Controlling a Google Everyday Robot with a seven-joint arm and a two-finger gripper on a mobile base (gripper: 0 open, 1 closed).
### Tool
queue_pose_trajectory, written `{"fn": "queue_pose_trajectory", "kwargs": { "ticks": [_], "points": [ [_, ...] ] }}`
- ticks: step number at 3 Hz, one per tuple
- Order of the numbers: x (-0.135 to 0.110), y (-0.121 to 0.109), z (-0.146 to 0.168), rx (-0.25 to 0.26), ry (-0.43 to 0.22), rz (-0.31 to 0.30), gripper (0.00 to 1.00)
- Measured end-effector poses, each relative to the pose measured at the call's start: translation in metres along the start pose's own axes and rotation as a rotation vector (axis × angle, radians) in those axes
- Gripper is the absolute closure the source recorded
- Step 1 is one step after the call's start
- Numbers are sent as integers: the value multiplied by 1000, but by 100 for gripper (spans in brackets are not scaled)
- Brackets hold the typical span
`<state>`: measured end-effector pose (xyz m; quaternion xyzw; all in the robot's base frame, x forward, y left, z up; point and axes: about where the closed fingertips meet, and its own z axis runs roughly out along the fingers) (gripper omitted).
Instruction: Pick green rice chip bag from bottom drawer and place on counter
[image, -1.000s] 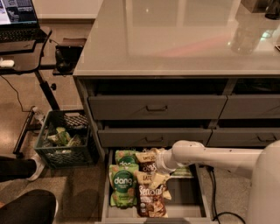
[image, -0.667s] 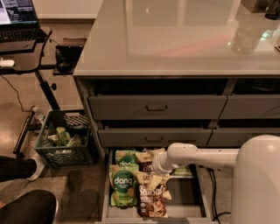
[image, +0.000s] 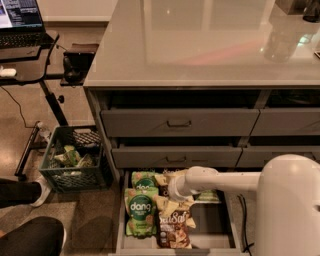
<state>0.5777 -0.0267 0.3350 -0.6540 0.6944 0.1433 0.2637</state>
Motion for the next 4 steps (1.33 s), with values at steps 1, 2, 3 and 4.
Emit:
{"fn": "queue_pose_trajectory", "kwargs": {
  "ticks": [1, 2, 3, 4],
  "points": [
    [-11, -8, 39, -22, -42, -3, 0],
    [-15, -23, 75, -37, -88, 0, 0],
    [-19, -38, 103, -41, -122, -25, 0],
    [-18, -46, 125, -73, -135, -36, 0]
  ]
}}
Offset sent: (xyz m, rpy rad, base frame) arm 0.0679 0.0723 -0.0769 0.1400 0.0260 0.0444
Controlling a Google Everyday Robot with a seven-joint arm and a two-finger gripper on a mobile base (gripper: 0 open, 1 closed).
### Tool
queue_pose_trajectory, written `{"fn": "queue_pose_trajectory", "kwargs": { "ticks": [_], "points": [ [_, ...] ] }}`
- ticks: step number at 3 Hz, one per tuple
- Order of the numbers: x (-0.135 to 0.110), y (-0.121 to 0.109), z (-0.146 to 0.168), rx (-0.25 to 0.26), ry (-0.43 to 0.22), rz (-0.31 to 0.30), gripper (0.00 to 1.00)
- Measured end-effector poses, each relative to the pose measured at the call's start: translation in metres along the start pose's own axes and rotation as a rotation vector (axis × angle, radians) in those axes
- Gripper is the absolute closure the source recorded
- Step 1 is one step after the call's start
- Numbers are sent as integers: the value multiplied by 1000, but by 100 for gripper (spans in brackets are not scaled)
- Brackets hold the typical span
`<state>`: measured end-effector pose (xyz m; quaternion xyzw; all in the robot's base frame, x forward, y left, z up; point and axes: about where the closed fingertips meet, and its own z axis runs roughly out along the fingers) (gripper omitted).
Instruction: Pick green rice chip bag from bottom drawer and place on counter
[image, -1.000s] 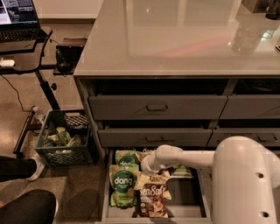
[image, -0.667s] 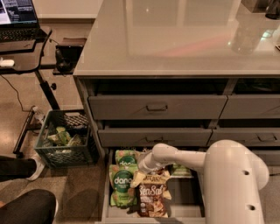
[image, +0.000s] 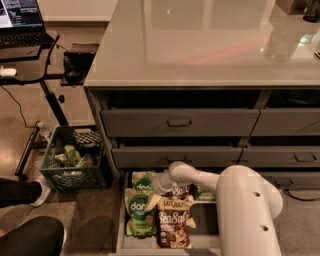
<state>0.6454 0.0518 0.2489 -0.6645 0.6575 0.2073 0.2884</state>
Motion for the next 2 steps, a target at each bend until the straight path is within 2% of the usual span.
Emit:
{"fn": "queue_pose_trajectory", "kwargs": {
  "ticks": [1, 2],
  "points": [
    [7, -1, 13, -45, -3, 17, 0],
    [8, 1, 19, -74, -7, 20, 10]
  ]
}}
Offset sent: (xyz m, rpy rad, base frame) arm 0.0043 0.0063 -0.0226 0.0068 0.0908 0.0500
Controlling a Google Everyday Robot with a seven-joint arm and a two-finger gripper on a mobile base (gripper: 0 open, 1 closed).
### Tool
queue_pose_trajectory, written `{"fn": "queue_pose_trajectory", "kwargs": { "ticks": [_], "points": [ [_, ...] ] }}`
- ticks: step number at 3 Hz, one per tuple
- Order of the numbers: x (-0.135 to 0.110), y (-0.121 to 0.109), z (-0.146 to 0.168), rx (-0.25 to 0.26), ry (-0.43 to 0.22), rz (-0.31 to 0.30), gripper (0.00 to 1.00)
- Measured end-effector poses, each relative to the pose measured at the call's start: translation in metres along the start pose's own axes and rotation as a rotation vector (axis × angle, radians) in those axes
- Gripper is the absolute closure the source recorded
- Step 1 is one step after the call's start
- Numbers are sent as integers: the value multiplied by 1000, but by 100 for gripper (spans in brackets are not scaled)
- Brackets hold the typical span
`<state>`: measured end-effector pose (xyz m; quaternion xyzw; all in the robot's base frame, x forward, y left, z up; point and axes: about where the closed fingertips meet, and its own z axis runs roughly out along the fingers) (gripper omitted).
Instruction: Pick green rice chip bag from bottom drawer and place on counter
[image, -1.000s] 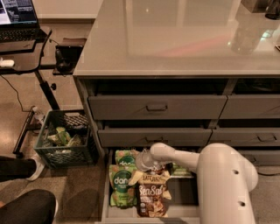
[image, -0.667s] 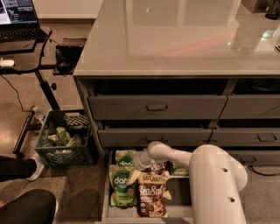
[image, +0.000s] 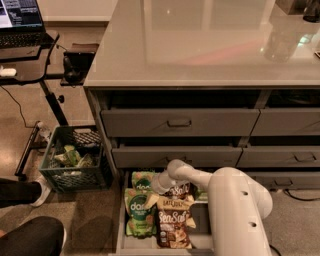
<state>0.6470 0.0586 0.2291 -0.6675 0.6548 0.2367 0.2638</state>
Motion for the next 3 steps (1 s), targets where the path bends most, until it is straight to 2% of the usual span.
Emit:
{"fn": "queue_pose_trajectory", "kwargs": {
  "ticks": [1, 3],
  "points": [
    [-1, 3, 3, -19, 2, 1, 20],
    [-10, 12, -3, -31, 14, -20, 20]
  ]
}}
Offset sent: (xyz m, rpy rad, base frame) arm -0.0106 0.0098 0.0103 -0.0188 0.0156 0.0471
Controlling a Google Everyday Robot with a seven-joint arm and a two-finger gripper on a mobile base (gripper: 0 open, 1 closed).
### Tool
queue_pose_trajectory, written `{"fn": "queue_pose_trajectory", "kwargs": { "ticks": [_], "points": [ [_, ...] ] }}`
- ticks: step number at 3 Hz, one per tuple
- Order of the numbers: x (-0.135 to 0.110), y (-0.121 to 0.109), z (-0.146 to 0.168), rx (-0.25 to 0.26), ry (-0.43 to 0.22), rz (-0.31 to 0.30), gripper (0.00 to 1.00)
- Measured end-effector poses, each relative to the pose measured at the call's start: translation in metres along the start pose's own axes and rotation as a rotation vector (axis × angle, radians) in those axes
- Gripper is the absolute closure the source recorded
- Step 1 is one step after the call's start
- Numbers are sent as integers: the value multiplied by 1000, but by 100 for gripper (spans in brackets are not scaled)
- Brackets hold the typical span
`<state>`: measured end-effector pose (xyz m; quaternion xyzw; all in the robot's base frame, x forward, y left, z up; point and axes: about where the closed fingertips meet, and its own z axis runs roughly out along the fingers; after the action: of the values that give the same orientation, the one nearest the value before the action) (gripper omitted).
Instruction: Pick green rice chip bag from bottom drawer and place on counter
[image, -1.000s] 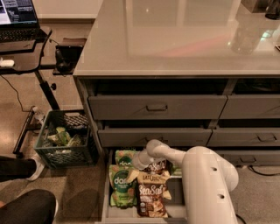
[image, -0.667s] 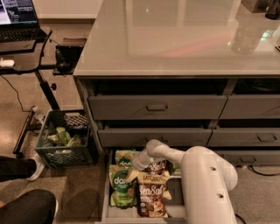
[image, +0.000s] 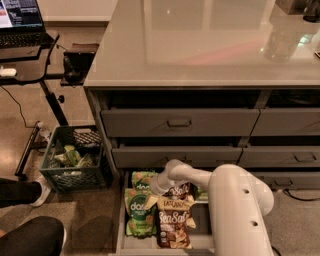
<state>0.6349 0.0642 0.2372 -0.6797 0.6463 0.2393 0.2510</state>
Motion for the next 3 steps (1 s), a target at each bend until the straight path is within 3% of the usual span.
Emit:
{"fn": "queue_pose_trajectory", "kwargs": {
  "ticks": [1, 3],
  "points": [
    [6, 18, 20, -53, 32, 1, 17],
    [8, 18, 24, -55, 27, -4, 24]
  ]
}}
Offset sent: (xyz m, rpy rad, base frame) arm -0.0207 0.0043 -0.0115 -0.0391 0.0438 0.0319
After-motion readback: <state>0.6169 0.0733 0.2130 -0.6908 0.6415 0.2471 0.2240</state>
